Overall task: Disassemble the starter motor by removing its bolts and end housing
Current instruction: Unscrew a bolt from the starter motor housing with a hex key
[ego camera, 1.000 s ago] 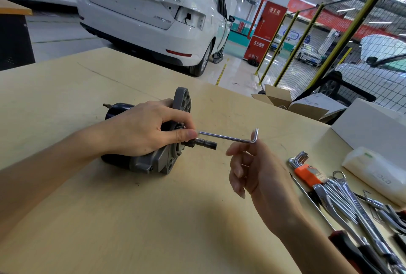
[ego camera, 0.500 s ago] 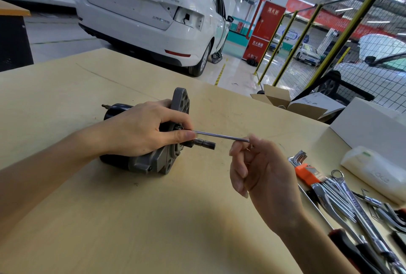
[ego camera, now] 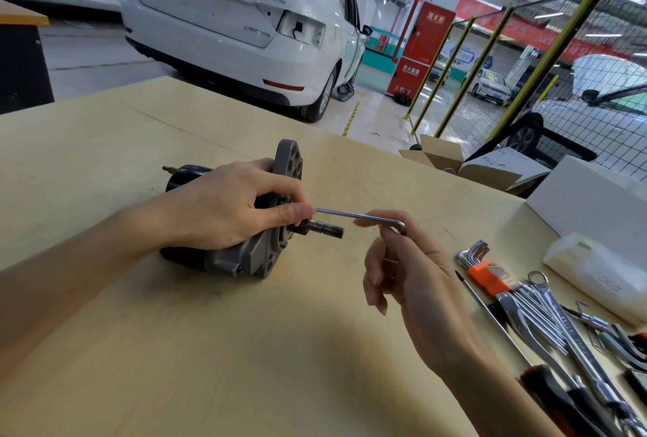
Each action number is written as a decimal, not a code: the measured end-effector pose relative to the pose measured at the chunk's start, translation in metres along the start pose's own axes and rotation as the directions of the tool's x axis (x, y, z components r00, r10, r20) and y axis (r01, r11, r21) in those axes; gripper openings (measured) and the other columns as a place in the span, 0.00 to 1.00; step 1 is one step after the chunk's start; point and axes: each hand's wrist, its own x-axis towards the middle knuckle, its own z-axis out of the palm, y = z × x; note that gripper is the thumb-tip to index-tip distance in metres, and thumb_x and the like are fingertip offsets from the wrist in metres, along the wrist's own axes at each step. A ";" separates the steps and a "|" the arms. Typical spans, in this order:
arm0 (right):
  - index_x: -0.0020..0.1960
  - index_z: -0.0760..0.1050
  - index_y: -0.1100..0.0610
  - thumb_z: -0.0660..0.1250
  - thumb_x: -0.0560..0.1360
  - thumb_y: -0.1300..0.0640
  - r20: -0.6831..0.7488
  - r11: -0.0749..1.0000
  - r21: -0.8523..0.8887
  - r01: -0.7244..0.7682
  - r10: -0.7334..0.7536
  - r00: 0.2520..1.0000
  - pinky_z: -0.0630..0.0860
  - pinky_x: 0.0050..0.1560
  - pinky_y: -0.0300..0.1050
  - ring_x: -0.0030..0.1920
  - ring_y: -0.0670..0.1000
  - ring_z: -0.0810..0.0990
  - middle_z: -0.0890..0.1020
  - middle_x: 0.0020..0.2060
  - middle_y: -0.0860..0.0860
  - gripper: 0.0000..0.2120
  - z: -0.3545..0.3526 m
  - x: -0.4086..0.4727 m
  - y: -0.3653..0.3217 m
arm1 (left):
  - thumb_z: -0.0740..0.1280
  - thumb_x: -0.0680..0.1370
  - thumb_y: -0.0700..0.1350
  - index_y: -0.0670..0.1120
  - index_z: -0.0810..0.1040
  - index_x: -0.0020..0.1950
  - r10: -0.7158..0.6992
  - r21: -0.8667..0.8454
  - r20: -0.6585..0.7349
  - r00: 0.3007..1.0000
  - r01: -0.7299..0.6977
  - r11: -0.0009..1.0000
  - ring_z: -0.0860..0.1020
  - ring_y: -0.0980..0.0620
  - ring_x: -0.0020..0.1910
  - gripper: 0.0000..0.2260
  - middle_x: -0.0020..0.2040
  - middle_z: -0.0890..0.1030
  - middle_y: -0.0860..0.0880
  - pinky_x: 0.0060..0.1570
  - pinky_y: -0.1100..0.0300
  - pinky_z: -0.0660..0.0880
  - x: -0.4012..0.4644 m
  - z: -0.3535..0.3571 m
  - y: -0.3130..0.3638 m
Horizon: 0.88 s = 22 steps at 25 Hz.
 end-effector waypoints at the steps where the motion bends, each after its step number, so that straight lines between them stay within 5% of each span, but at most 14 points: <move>1: 0.52 0.80 0.52 0.52 0.84 0.60 -0.014 1.000 0.005 -0.013 0.013 1.000 0.67 0.23 0.41 0.25 0.52 0.73 0.71 0.27 0.54 0.17 0.000 0.000 0.000 | 0.57 0.74 0.69 0.68 0.77 0.44 0.000 0.000 0.002 1.000 0.000 1.000 0.75 0.58 0.47 0.12 0.47 0.72 0.61 0.49 0.55 0.74 0.000 0.000 0.000; 11: 0.52 0.80 0.56 0.52 0.84 0.57 -0.038 0.988 0.106 -0.110 0.114 0.993 0.66 0.23 0.40 0.24 0.51 0.71 0.71 0.27 0.52 0.17 0.000 0.002 0.004 | 0.58 0.73 0.69 0.66 0.78 0.46 -0.004 0.011 -0.003 1.000 0.004 1.000 0.75 0.58 0.46 0.13 0.45 0.74 0.57 0.49 0.55 0.74 0.000 0.000 -0.001; 18: 0.34 0.78 0.57 0.53 0.80 0.40 0.092 0.968 0.196 -0.153 0.138 0.986 0.65 0.23 0.39 0.23 0.51 0.70 0.69 0.25 0.51 0.28 -0.002 0.004 -0.003 | 0.58 0.72 0.71 0.67 0.78 0.45 -0.010 0.019 -0.008 1.000 0.010 1.000 0.75 0.58 0.46 0.13 0.46 0.72 0.62 0.46 0.59 0.71 0.001 0.000 0.000; 22: 0.33 0.77 0.58 0.58 0.75 0.45 0.095 0.973 0.212 -0.089 0.070 0.993 0.65 0.23 0.39 0.23 0.51 0.69 0.67 0.25 0.52 0.21 -0.004 0.003 -0.005 | 0.58 0.71 0.71 0.67 0.78 0.45 -0.009 0.033 -0.005 1.000 0.009 0.999 0.74 0.59 0.47 0.14 0.47 0.72 0.63 0.46 0.60 0.70 0.000 -0.001 0.000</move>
